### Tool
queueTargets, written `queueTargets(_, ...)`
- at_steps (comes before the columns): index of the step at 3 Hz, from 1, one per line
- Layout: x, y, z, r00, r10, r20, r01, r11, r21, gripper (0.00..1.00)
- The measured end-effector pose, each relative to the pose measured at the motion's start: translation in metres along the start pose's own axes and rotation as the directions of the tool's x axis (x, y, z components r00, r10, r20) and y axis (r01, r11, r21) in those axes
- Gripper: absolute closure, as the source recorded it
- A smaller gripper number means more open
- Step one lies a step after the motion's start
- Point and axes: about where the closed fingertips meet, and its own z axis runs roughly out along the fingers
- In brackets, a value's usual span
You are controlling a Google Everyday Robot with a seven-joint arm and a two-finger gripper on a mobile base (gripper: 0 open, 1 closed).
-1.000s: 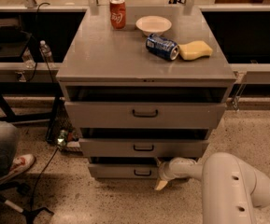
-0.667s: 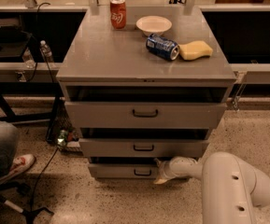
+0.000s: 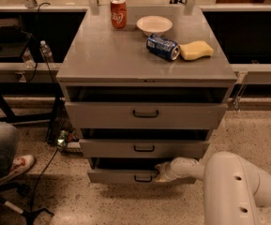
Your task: Open bottom drawer
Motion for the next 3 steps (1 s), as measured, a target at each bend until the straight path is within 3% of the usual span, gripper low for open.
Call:
queueTargets(1, -0.0003, -0.0002, -0.0007, 1.0, 0.0, 0.0, 0.0, 1.0, 0.0, 1.0)
queueTargets(2, -0.0011, 0.0002, -0.001, 1.0, 0.0, 0.001, 0.0, 1.0, -0.001, 0.77)
queueTargets(3, -0.0022, 0.0025, 0.0009, 1.0, 0.0, 0.002, 0.0, 1.0, -0.005, 0.46)
